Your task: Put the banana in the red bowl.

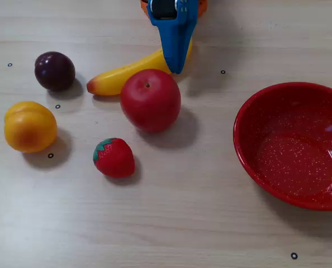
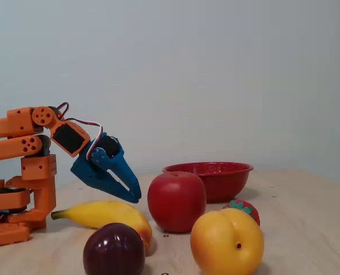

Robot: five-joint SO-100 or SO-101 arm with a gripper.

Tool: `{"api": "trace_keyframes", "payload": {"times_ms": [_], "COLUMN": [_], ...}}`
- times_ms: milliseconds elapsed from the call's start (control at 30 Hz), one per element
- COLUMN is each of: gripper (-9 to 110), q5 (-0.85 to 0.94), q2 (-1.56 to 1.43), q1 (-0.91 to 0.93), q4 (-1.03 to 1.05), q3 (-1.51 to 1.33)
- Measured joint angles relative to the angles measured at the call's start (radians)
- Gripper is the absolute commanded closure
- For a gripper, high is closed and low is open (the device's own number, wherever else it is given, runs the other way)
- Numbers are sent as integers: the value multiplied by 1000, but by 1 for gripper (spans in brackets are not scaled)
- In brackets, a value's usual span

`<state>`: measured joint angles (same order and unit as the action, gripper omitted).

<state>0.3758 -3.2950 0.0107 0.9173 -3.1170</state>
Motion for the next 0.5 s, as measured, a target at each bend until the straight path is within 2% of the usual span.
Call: {"api": "trace_keyframes", "payload": {"times_ms": [500], "gripper": [101], "q5": [-28], "q2": [25], "q1": [17], "q4": [0], "q3": [11]}}
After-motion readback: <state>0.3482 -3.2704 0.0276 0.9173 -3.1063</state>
